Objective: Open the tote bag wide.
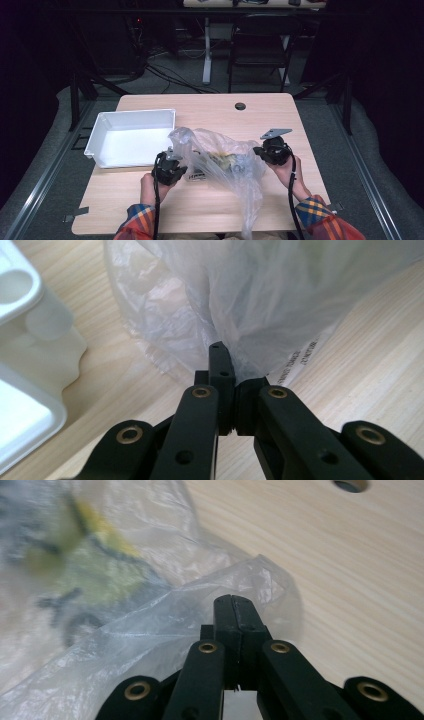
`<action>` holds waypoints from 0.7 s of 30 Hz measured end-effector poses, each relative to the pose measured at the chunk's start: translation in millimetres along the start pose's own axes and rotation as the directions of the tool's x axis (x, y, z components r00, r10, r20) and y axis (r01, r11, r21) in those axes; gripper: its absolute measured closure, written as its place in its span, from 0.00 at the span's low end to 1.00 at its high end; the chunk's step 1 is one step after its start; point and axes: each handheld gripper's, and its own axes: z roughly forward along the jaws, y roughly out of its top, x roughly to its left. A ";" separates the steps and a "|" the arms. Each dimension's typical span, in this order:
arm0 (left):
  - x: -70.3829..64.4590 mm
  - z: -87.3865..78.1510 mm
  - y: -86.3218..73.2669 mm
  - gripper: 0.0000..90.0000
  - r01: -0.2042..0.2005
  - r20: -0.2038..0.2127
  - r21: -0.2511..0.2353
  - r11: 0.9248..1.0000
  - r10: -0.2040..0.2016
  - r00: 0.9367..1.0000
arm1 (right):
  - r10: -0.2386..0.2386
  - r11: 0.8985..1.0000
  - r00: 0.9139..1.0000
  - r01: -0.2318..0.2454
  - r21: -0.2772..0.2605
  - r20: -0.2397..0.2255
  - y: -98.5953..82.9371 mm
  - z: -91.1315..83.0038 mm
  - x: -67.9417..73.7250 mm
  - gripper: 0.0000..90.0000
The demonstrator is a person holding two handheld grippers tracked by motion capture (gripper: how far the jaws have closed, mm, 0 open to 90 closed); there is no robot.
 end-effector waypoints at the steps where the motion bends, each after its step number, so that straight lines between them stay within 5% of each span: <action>1: 0.9 0.0 -0.5 1.00 0.004 -0.002 0.006 1.000 -0.004 1.000 | 0.012 1.000 1.000 -0.012 0.004 0.001 -1.0 0.6 -3.6 1.00; 4: 3.8 -0.6 -2.3 1.00 0.014 -0.013 0.027 1.000 -0.014 1.000 | 0.046 0.999 0.999 -0.046 0.012 0.029 -5.8 3.6 -15.8 1.00; 5: 8.7 -4.2 -2.1 1.00 -0.042 -0.012 0.081 0.996 0.043 0.999 | 0.050 0.999 0.998 -0.051 0.014 0.037 -7.3 4.2 -19.0 1.00; 6: 10.1 -4.6 -3.0 1.00 -0.039 -0.021 0.090 0.995 0.041 0.999 | 0.051 0.998 0.997 -0.052 0.022 0.052 -8.5 4.7 -21.5 1.00; 7: 7.3 -1.9 -4.9 1.00 0.020 -0.025 0.056 0.998 -0.019 1.000 | 0.054 0.998 0.997 -0.055 0.025 0.063 -9.5 5.6 -24.0 1.00; 16: 9.8 -3.2 -6.9 0.99 0.002 -0.039 0.093 0.996 0.001 0.999 | 0.085 0.991 0.991 -0.095 0.092 0.107 -19.6 17.2 -38.9 1.00; 21: 7.0 -17.7 -6.9 0.78 -0.010 -0.013 0.083 0.996 0.011 1.000 | 0.067 0.992 0.995 -0.074 0.105 0.069 -15.5 11.5 -33.0 0.89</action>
